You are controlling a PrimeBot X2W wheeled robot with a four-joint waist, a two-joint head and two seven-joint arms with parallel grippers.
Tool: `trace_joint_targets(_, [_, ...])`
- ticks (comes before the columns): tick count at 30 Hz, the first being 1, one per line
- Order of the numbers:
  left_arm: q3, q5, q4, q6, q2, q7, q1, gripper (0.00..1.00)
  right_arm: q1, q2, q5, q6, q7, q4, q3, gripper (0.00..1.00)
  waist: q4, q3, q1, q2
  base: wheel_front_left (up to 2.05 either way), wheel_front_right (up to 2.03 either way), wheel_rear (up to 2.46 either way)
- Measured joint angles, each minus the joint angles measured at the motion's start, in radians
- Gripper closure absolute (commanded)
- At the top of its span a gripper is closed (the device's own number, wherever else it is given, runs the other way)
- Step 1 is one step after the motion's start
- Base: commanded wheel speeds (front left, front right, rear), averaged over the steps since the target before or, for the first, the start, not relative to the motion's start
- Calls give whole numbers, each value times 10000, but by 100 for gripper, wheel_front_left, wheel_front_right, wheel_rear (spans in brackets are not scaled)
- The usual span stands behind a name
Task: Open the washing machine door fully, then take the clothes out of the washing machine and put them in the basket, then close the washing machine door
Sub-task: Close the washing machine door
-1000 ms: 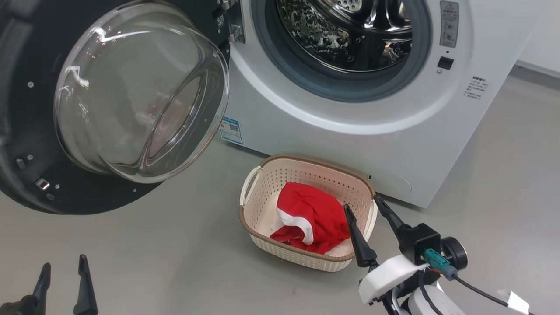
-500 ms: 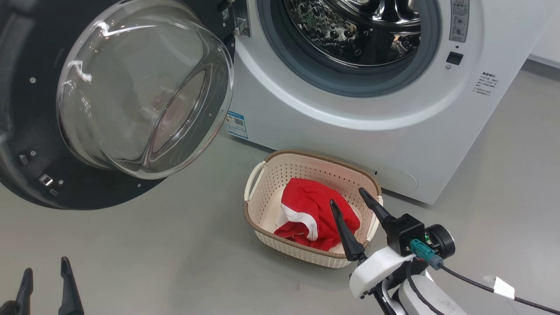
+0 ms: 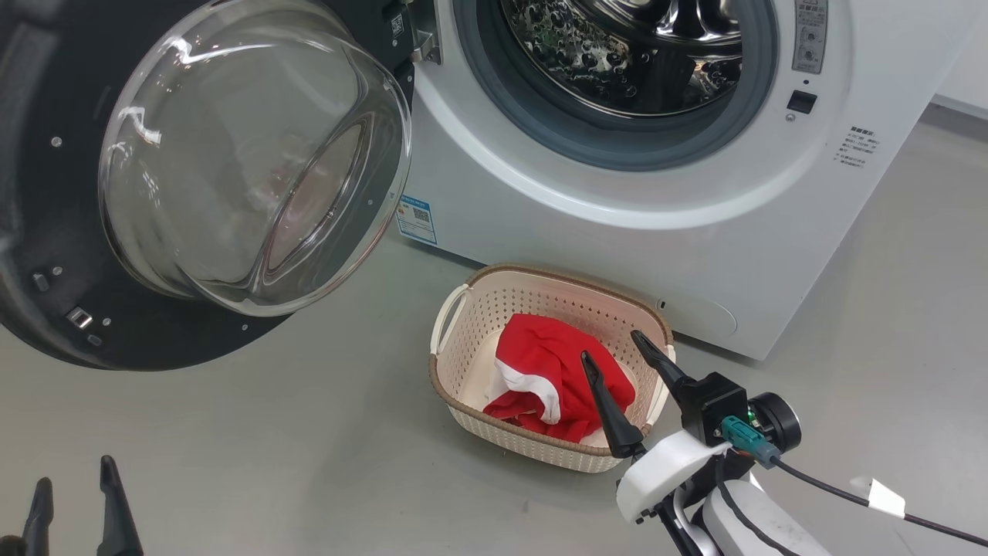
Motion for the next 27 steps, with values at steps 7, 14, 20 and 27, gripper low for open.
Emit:
trace_joint_targets(7, [59, -497, 186, 0, -6, 0, -1, 100, -124, -2, 17, -10, 0, 42, 13, 0, -10, -5, 0, 0, 0, 0, 0])
trace_joint_targets(14, [161, -1559, 359, -31, -10, 0, -11, 100, -145, -4, 221, -79, 0, 63, 69, 0, -8, -6, 0, 0, 0, 0, 0])
trace_joint_targets(20, [2, -3444, 851, -178, -13, 0, -28, 100, -151, -4, 324, -81, 0, 75, 125, 0, -7, -3, 0, 0, 0, 0, 0])
trace_joint_targets(27, [35, -6514, 1365, -192, -29, 0, -530, 100, -151, -4, 410, -107, 0, 81, 109, 0, -23, -13, 0, 0, 0, 0, 0])
